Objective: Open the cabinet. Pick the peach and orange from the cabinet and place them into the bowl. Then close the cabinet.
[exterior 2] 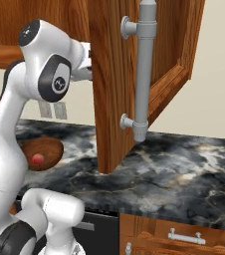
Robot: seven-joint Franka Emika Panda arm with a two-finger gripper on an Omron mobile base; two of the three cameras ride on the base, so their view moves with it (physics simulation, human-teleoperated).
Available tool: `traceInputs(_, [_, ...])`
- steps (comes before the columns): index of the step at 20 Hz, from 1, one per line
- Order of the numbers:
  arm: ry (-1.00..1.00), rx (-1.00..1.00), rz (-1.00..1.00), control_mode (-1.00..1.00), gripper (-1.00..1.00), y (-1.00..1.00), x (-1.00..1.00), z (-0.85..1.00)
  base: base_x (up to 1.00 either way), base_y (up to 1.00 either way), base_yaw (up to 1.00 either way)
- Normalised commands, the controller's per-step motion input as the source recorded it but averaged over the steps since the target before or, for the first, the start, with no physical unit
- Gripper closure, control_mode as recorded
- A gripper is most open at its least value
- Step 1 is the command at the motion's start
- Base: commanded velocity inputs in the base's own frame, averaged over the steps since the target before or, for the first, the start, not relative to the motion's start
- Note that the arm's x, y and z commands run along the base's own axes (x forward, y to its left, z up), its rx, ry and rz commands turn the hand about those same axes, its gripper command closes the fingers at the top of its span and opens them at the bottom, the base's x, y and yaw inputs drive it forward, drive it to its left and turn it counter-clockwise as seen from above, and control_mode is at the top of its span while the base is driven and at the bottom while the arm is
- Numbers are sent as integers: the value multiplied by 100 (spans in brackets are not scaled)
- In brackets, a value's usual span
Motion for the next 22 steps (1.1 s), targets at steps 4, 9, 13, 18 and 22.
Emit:
traceInputs(4, [5,0,0,-100,100,33,-16,-30,0,0,0])
traceInputs(9, [0,0,0,-100,100,41,-6,-48,0,0,0])
traceInputs(13, [0,0,0,-100,100,45,-8,-50,0,0,0])
traceInputs(18, [1,0,0,-100,100,48,-2,-37,0,0,0])
traceInputs(22, [0,0,0,-100,100,46,0,-29,0,0,0])
